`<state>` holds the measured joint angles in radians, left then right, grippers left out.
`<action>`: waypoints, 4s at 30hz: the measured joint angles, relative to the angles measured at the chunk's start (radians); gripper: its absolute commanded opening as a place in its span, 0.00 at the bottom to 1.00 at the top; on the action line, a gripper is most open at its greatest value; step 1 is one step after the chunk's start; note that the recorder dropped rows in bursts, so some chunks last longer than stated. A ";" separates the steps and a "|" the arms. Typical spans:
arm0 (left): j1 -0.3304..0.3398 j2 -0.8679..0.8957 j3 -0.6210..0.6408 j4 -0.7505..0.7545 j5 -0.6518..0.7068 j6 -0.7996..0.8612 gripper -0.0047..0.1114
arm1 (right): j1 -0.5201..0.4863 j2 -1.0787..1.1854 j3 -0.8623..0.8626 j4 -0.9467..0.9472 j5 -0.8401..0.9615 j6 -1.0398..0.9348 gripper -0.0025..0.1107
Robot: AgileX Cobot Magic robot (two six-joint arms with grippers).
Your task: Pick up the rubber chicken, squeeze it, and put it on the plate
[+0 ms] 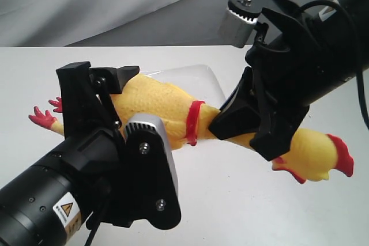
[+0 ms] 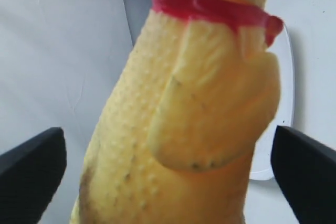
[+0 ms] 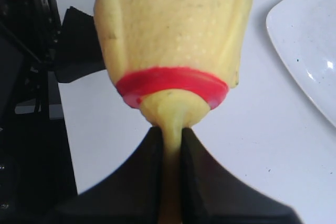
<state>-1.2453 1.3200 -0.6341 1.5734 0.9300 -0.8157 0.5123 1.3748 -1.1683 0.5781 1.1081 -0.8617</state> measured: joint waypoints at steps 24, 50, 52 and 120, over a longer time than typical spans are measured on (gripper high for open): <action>0.000 0.000 0.000 -0.008 -0.003 0.029 0.23 | 0.000 0.000 0.000 0.005 0.002 0.000 0.02; 0.000 0.000 0.000 -0.003 -0.027 0.010 0.08 | 0.000 0.000 0.000 0.000 -0.006 0.013 0.02; 0.000 0.000 0.000 0.000 -0.015 0.015 0.24 | 0.000 0.000 0.000 0.004 -0.009 0.013 0.02; -0.325 -0.560 -0.251 -0.287 0.288 0.057 0.04 | -0.082 0.369 -0.269 -0.198 -0.406 0.125 0.02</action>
<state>-1.5702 0.7595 -0.8851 1.2867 1.2177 -0.7590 0.4300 1.7436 -1.4372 0.3797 0.7021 -0.7367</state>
